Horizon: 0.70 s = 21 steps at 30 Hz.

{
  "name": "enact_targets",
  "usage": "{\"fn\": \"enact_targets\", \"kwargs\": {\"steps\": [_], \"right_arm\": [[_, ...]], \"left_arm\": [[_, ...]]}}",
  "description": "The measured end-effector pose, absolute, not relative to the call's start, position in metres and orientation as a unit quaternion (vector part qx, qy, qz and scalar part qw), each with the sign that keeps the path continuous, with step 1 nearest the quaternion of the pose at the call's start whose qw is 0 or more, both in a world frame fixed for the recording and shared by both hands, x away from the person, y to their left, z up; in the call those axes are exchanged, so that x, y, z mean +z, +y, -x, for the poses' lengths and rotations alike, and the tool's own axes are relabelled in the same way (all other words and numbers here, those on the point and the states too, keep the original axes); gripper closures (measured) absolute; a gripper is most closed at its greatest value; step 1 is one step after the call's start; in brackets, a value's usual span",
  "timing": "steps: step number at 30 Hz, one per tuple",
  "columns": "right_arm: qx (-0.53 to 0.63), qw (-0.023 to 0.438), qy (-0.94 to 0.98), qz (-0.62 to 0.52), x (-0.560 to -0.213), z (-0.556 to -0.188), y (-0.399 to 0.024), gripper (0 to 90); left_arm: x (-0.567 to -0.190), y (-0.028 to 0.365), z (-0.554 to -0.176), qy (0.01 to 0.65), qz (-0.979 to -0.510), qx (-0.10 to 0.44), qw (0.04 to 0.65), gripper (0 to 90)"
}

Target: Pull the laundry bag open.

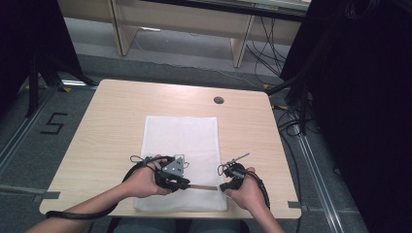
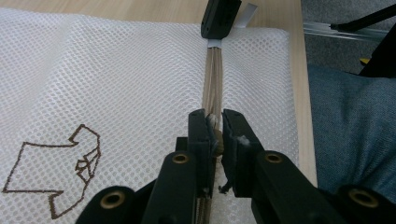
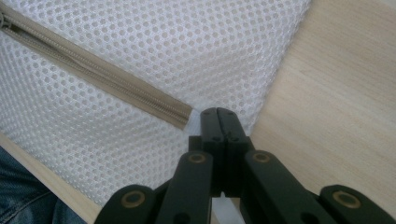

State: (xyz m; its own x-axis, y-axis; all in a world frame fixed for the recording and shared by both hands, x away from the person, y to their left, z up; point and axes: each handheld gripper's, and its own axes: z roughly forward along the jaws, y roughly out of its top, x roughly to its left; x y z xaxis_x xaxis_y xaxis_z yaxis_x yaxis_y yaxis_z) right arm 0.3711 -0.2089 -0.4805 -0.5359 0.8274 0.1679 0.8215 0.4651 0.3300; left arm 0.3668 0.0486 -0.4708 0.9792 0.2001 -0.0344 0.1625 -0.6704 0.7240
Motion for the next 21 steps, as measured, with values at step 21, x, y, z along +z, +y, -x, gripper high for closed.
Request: {"fn": "enact_targets", "kwargs": {"steps": [21], "right_arm": [[0.193,0.008,0.859,-0.474,-0.4811,-0.3722,-0.2102,90.0]], "left_arm": [[-0.4704,0.0558,-0.3648,0.096,-0.912,0.029,0.397,81.9]]}}
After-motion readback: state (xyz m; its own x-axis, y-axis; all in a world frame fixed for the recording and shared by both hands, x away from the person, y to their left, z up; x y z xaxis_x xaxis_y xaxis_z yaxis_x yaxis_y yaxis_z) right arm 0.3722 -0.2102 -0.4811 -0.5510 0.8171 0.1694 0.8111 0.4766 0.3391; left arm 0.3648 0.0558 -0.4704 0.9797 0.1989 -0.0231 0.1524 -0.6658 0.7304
